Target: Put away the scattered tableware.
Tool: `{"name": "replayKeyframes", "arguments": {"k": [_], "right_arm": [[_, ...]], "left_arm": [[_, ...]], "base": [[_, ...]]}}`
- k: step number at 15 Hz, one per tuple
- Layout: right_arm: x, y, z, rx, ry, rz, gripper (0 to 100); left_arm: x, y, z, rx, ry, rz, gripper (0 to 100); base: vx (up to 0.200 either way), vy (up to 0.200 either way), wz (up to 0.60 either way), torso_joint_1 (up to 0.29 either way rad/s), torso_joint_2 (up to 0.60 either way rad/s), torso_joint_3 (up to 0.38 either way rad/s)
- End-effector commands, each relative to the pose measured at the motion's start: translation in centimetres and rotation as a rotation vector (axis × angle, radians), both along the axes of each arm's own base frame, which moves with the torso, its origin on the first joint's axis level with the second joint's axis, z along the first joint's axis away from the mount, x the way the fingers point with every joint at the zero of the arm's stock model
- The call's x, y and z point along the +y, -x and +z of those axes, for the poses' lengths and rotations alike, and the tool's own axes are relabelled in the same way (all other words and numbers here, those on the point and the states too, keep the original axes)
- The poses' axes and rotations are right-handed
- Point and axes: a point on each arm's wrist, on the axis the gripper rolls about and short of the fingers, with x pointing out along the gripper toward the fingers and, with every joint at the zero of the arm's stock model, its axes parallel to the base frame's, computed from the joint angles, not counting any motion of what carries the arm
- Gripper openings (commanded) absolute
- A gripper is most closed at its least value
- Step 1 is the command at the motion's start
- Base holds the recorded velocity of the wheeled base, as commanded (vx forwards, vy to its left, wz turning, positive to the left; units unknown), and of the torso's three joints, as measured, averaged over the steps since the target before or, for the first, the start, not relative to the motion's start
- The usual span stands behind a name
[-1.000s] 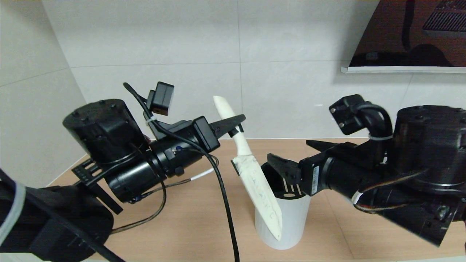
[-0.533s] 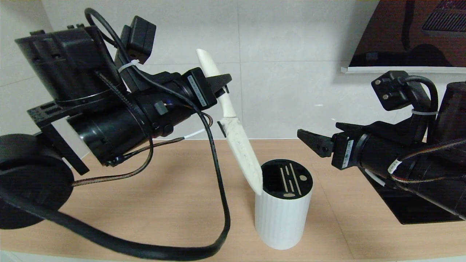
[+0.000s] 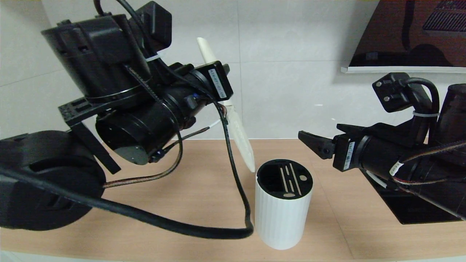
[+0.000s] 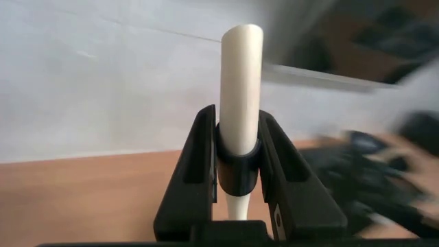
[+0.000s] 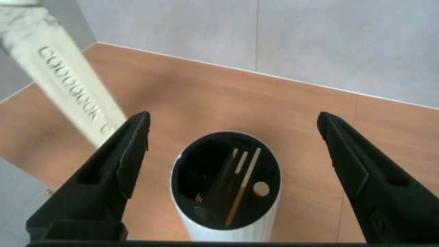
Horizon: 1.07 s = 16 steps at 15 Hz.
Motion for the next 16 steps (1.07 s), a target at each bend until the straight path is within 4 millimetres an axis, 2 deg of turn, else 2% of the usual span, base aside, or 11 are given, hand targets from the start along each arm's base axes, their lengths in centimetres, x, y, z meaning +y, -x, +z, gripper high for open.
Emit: {"name": "replayKeyframes", "arguments": {"k": [1,3,5,8,10,16], "right_arm": [[0.1,-0.1,-0.2,0.004,0.004,0.001,100],[0.2,-0.2,-0.4,0.011,0.01,0.001,100],[0.4,-0.4,-0.7,0.02,0.018,-0.001,100],[0.6,-0.7,-1.2,0.033,0.03,-0.004,100],[0.5,-0.6,-1.2,0.031,0.029,-0.004,100],[-0.6,-1.6,-0.9,0.024,0.021,-0.059,100]], "left_arm": [[-1.7,0.1,-0.7,0.015,-0.014,-0.01,0],[-3.7,0.2,-0.5,-0.027,-0.033,0.144,0],[-5.5,0.2,-0.5,-0.073,-0.053,0.159,0],[-8.2,0.1,-3.5,-0.059,-0.082,0.161,0],[-8.6,-0.1,-5.0,-0.078,-0.114,0.17,0],[-9.1,0.1,-5.9,-0.077,-0.142,0.16,0]], "base": [[0.0,0.0,0.0,0.0,0.0,0.0],[0.0,0.0,0.0,0.0,0.0,0.0],[0.0,0.0,0.0,0.0,0.0,0.0],[0.0,0.0,0.0,0.0,0.0,0.0],[0.0,0.0,0.0,0.0,0.0,0.0],[0.0,0.0,0.0,0.0,0.0,0.0]]}}
